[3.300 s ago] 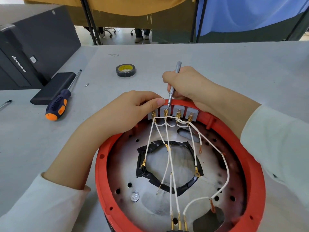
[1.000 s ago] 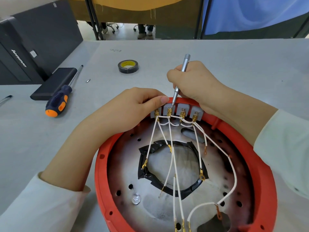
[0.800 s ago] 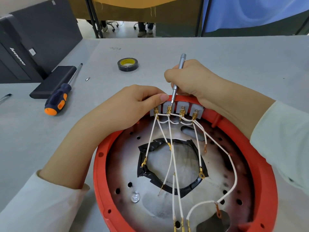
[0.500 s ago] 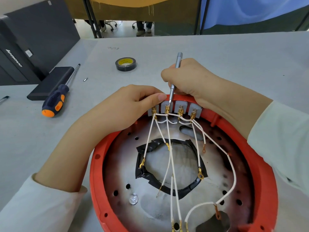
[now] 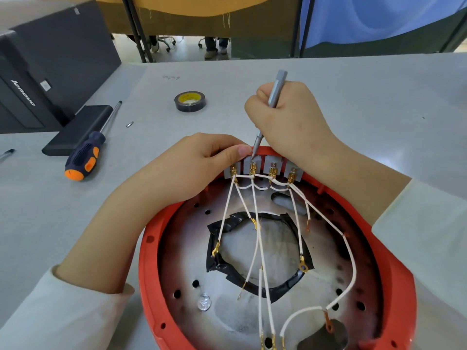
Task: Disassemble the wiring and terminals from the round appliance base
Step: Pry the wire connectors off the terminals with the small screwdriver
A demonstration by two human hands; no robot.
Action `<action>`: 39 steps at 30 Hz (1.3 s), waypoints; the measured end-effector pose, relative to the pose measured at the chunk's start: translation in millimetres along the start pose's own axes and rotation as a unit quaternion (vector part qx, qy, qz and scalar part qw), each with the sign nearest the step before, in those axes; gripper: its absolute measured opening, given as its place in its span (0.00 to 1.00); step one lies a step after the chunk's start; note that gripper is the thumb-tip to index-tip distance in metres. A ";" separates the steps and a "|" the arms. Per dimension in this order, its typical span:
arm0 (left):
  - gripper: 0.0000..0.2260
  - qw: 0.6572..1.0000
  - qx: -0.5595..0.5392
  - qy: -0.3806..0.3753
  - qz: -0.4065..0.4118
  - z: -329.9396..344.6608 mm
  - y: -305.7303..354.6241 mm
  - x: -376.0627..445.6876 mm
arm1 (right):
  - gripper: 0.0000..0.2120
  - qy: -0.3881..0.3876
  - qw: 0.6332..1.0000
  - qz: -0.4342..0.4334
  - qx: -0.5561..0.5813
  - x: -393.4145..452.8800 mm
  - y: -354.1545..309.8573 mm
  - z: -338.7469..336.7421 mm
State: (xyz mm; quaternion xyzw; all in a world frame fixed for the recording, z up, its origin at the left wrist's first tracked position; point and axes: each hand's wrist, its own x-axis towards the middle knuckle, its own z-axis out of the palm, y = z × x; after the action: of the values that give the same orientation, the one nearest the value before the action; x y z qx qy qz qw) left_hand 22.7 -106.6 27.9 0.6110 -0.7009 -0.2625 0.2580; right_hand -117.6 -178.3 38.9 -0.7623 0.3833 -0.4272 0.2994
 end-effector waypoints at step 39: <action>0.12 1.000 0.007 0.000 0.004 0.2 -2.2 0.9 | 0.13 -0.037 0.998 0.057 -0.002 7.4 2.3 1.6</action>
State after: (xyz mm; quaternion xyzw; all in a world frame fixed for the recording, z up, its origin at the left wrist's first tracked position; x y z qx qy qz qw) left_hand 24.1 -107.8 26.3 0.6104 -0.7049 -0.2563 0.2548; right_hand -114.5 -185.5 39.5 -0.7555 0.4152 -0.3798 0.3355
